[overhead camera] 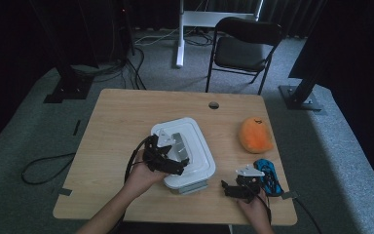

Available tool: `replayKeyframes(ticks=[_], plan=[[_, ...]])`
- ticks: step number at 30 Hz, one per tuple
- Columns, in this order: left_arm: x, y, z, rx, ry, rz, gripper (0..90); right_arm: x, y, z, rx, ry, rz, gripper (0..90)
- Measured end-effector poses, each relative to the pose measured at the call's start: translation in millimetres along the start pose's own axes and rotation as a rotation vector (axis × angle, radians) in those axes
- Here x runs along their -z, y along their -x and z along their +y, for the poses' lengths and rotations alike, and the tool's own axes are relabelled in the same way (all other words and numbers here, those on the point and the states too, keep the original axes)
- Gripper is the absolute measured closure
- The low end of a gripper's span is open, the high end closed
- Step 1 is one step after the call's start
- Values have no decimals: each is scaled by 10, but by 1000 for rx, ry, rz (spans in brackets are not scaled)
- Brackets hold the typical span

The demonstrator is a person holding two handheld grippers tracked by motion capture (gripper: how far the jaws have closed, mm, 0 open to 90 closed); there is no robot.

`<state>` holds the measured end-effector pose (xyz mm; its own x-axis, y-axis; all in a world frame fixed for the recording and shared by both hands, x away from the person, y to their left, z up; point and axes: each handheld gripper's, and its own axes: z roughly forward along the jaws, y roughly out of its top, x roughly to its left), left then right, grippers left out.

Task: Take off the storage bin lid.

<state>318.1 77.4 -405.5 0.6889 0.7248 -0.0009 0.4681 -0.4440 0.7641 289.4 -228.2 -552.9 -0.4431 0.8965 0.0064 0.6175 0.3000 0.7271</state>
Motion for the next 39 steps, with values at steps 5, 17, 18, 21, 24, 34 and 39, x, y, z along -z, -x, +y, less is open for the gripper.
replayKeyframes(ticks=[5,17,18,21,24,34,39], plan=[[-96,70,59,-5,-14,16,7,1,-1,-1,-1,0,0,121],[-231,108,91,25,-46,81,63,2,-1,-3,1,0,1,121],[-239,119,88,25,-50,90,63,3,-1,-3,1,0,1,121],[-256,135,72,26,-49,108,103,3,-3,-3,-1,-1,2,121],[-263,125,49,42,-42,100,151,3,-2,-3,0,0,1,121],[-231,167,-7,38,4,55,336,4,-3,-4,0,0,1,122],[-228,168,-24,41,11,42,379,4,-4,-4,-1,0,1,122]])
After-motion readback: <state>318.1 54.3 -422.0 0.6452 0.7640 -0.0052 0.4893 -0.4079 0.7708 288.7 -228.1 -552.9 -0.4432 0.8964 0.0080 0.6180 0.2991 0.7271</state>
